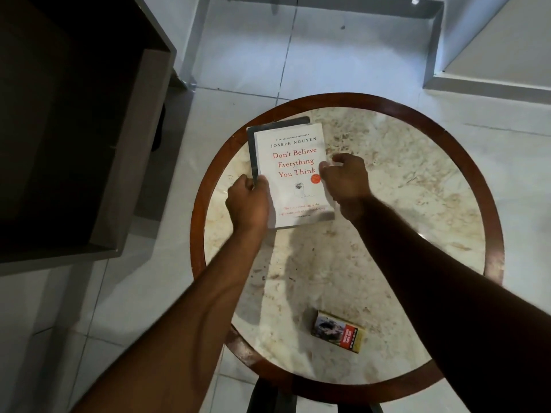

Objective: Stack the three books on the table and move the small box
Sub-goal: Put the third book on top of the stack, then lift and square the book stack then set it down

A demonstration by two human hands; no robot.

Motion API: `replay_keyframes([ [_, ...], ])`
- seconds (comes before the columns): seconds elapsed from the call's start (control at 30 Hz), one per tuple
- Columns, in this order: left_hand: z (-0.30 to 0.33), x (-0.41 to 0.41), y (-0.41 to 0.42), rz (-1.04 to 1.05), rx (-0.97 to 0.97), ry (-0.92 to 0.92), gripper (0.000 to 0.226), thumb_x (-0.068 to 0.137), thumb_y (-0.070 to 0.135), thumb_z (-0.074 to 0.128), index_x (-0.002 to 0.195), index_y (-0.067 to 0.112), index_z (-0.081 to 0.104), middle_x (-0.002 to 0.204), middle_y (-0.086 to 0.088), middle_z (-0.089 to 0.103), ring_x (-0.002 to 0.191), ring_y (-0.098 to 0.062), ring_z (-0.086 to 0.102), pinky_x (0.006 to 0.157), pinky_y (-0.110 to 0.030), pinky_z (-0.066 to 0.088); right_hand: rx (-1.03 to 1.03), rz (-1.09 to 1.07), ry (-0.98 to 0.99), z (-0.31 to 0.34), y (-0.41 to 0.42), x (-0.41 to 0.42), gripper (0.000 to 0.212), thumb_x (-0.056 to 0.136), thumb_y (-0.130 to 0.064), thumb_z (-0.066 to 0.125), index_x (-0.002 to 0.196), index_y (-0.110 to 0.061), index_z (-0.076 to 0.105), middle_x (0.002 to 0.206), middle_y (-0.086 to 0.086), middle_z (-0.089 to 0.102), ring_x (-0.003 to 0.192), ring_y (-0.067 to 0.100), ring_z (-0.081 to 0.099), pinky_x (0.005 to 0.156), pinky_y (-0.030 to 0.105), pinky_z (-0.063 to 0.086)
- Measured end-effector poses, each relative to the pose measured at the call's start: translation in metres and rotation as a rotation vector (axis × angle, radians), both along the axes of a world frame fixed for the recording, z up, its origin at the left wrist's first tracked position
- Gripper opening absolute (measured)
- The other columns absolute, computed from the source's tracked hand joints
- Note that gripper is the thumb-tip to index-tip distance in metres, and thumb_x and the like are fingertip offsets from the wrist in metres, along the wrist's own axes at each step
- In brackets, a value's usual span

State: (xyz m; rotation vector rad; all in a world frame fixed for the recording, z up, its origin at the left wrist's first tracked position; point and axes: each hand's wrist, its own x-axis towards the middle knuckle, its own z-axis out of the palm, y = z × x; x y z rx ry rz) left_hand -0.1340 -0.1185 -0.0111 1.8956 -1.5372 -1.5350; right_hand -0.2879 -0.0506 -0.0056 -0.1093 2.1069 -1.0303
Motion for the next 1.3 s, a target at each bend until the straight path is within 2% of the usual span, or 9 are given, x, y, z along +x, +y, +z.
replay_keyframes([
  [0.1,0.005,-0.018,-0.02,0.017,0.185,0.006,0.018,0.102,0.032,0.062,0.109,0.016,0.066,0.125,-0.003,0.073,0.087,-0.015,0.067,0.073,-0.031,0.056,0.038,-0.026,0.031,-0.002,-0.004,-0.001,0.046,0.086,-0.008,0.064,0.132,-0.007,0.057,0.133,0.014,0.063,0.109,0.031,0.065,0.091,0.048,0.056],
  [0.23,0.007,-0.017,-0.021,0.0,0.298,0.115,0.02,0.107,0.019,0.053,0.126,0.018,0.06,0.136,-0.007,0.07,0.088,-0.013,0.067,0.062,-0.029,0.056,-0.011,0.057,0.047,0.0,0.006,-0.005,0.032,0.089,-0.002,0.059,0.119,-0.007,0.069,0.117,0.013,0.073,0.098,0.025,0.07,0.088,0.044,0.058],
  [0.43,0.018,-0.004,-0.005,-0.073,-0.027,0.386,0.046,0.1,-0.006,0.055,0.131,0.027,0.047,0.119,0.015,0.068,0.102,0.004,0.072,0.075,-0.021,0.063,-0.357,0.182,0.132,0.033,0.03,-0.005,0.036,0.098,0.004,0.043,0.127,-0.007,0.06,0.116,0.006,0.069,0.104,0.02,0.068,0.086,0.037,0.059],
  [0.63,0.044,0.005,-0.016,-0.227,-0.245,0.529,0.054,0.1,-0.006,0.051,0.15,0.008,0.037,0.148,-0.021,0.055,0.129,-0.014,0.063,0.094,-0.025,0.059,-0.482,0.333,0.386,0.052,0.033,0.004,0.043,0.093,0.002,0.044,0.134,-0.01,0.038,0.13,0.011,0.046,0.115,0.007,0.051,0.086,0.011,0.048],
  [0.73,0.044,0.003,-0.009,-0.258,-0.274,0.472,0.05,0.103,-0.004,0.045,0.152,0.001,0.035,0.149,-0.019,0.054,0.131,-0.018,0.06,0.104,-0.023,0.055,-0.563,0.353,0.342,0.046,0.04,0.011,0.054,0.091,0.01,0.039,0.135,-0.021,0.028,0.124,-0.002,0.05,0.111,-0.014,0.05,0.086,0.006,0.045],
  [0.83,0.029,0.005,0.009,-0.306,-0.249,0.359,0.04,0.107,-0.004,0.041,0.146,-0.001,0.039,0.138,-0.004,0.054,0.119,-0.001,0.058,0.1,-0.016,0.053,-0.552,0.39,0.254,0.036,0.046,0.017,0.05,0.096,0.006,0.039,0.138,-0.019,0.028,0.124,-0.005,0.051,0.11,-0.018,0.05,0.086,0.003,0.043],
  [0.97,0.012,0.006,0.019,-0.237,-0.225,0.252,0.031,0.106,0.002,0.048,0.137,0.004,0.052,0.127,0.001,0.06,0.118,-0.005,0.06,0.114,-0.035,0.049,-0.515,0.355,0.295,0.033,0.048,0.019,0.042,0.093,-0.006,0.041,0.127,-0.03,0.037,0.113,-0.016,0.055,0.105,-0.015,0.055,0.08,0.002,0.044],
  [1.17,0.017,0.006,0.029,-0.226,-0.411,0.178,0.032,0.102,0.006,0.058,0.132,0.018,0.061,0.116,0.021,0.063,0.113,-0.006,0.061,0.089,0.003,0.046,-0.362,0.25,0.396,0.025,0.046,0.016,0.043,0.091,-0.004,0.043,0.116,-0.039,0.044,0.109,-0.018,0.058,0.093,-0.004,0.057,0.07,0.006,0.05],
  [1.3,0.02,-0.003,0.032,-0.243,-0.344,0.111,0.044,0.102,0.007,0.059,0.146,0.01,0.054,0.136,-0.001,0.066,0.125,-0.017,0.061,0.103,-0.03,0.055,-0.29,0.249,0.404,0.029,0.045,0.003,0.035,0.093,-0.005,0.051,0.109,-0.036,0.049,0.1,-0.017,0.057,0.084,-0.006,0.056,0.059,0.002,0.044],
])
